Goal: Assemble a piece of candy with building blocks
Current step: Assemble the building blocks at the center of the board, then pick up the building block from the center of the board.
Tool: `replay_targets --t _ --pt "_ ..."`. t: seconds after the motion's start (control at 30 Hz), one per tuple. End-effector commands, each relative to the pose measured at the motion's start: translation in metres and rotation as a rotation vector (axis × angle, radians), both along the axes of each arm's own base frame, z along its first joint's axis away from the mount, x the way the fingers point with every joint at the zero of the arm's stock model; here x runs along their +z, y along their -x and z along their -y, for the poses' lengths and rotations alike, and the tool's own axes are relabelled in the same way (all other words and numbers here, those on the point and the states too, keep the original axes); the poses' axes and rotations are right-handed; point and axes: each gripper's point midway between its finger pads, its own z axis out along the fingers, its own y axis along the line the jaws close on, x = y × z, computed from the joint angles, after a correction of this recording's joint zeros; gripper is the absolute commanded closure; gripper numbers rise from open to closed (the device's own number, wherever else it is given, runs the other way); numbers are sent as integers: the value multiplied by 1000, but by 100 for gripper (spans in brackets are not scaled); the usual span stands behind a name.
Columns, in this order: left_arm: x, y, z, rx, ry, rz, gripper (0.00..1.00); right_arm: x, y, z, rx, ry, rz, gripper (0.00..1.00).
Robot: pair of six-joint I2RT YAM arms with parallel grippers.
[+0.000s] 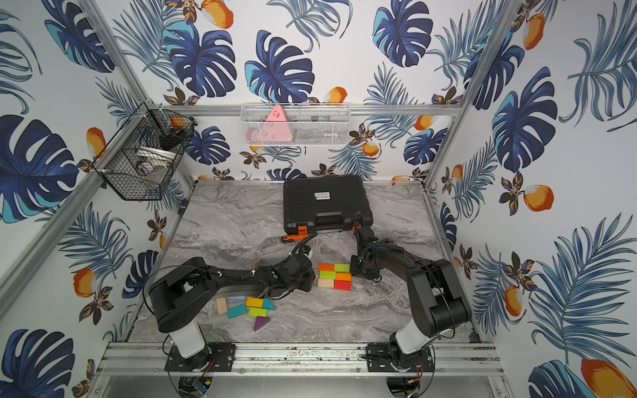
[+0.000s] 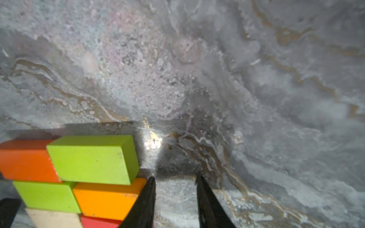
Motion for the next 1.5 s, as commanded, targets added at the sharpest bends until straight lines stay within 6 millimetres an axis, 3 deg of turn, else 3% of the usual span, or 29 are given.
replay_targets --t 0.0,0.73,0.97,1.1,1.23,1.37,1.47 --pt "-24 21 -21 1 -95 -108 53 -2 3 -3 11 -13 -13 63" --pt "-33 22 -20 4 -94 -121 53 -6 2 -7 20 -27 -17 63" --pt "-25 21 -23 12 -98 -107 53 -1 2 -2 6 -3 -1 62" --pt "2 18 -24 13 -79 -68 53 18 -1 2 -5 6 55 57" --pt "57 12 -31 24 -64 13 52 58 -7 -3 8 -45 158 54" --pt "112 10 -65 94 -57 78 48 88 -10 -23 57 -137 222 49" --pt "143 12 -106 181 -44 106 45 100 -9 -54 130 -211 227 47"
